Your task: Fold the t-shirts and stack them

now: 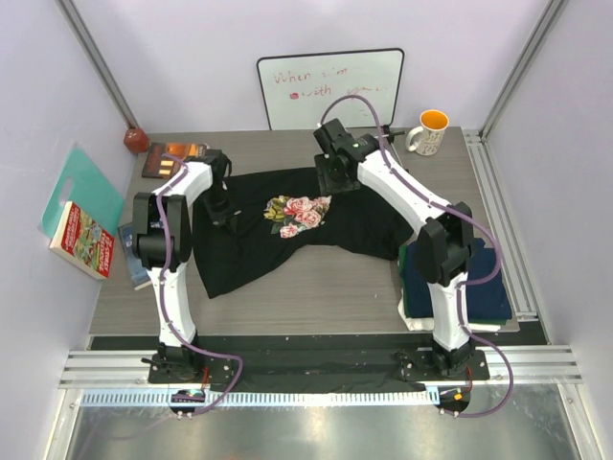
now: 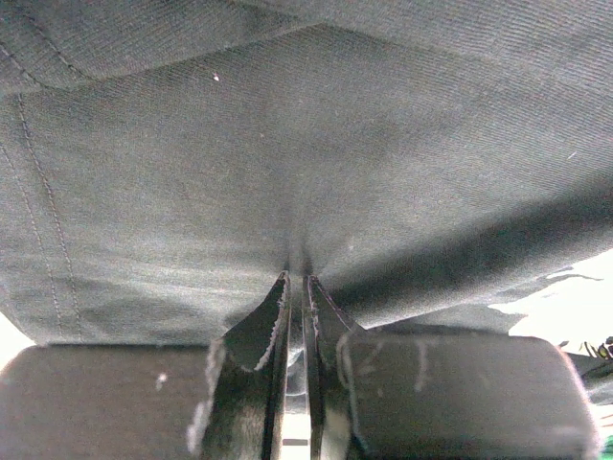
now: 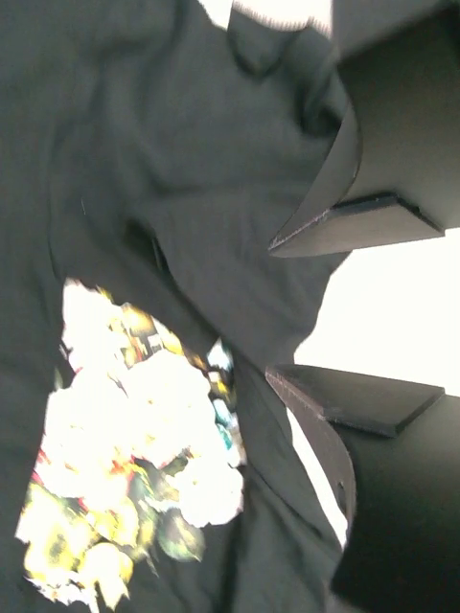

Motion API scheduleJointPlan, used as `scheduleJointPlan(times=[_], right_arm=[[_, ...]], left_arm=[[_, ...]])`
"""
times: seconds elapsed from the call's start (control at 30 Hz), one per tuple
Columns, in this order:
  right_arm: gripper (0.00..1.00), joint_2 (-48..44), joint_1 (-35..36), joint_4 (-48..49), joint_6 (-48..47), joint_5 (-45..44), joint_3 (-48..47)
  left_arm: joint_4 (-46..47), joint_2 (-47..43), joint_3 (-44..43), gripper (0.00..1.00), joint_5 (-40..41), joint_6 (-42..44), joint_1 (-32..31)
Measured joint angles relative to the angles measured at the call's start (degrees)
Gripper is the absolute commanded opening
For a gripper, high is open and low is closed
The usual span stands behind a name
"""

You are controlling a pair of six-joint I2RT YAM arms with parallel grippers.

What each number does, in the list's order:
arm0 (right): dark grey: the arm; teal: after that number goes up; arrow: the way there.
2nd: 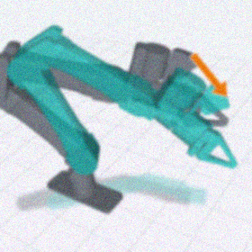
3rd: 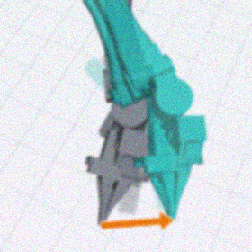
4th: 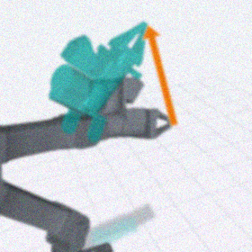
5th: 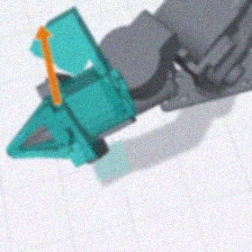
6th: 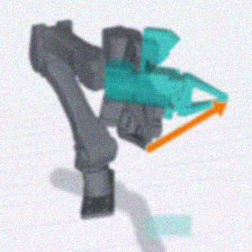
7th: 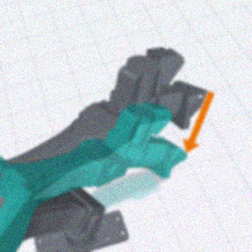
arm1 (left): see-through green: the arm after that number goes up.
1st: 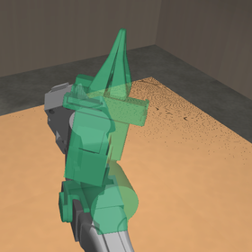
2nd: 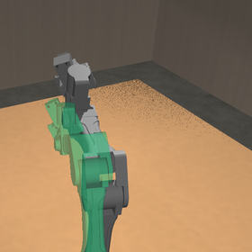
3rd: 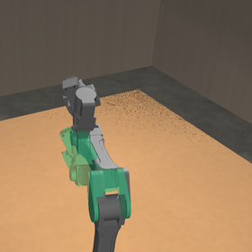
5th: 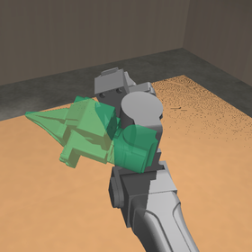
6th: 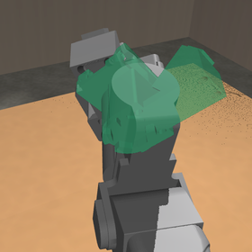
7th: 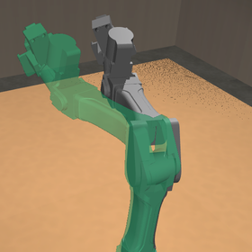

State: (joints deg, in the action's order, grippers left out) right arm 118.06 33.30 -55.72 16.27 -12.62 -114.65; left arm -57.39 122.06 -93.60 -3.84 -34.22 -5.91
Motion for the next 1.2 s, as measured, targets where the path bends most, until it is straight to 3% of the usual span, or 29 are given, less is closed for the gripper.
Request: scheduleJointPlan(times=[0.33,0.77,1.0,1.1,1.2], right_arm=[[0.56,8.7,3.5,-0.2,0.1,8.1,0.0],[0.51,9.1,4.9,0.4,0.1,9.0,3.9],[0.41,10.5,4.9,-0.1,-0.3,8.9,3.9],[0.33,11.0,4.9,-0.4,-0.7,9.0,4.6],[0.15,11.1,4.9,-0.9,-0.9,9.0,5.4]], left_arm=[[1.0,-0.1,1.4,0.09,-0.1,-0.3,0.0],[1.5,-1.5,3.7,0.09,0.1,-1.2,0.0],[1.5,-1.5,3.7,0.09,0.1,-1.4,0.0],[1.5,-1.5,3.7,0.08,0.1,-1.4,0.0],[1.5,-1.5,3.7,0.09,0.2,-1.4,0.0]])
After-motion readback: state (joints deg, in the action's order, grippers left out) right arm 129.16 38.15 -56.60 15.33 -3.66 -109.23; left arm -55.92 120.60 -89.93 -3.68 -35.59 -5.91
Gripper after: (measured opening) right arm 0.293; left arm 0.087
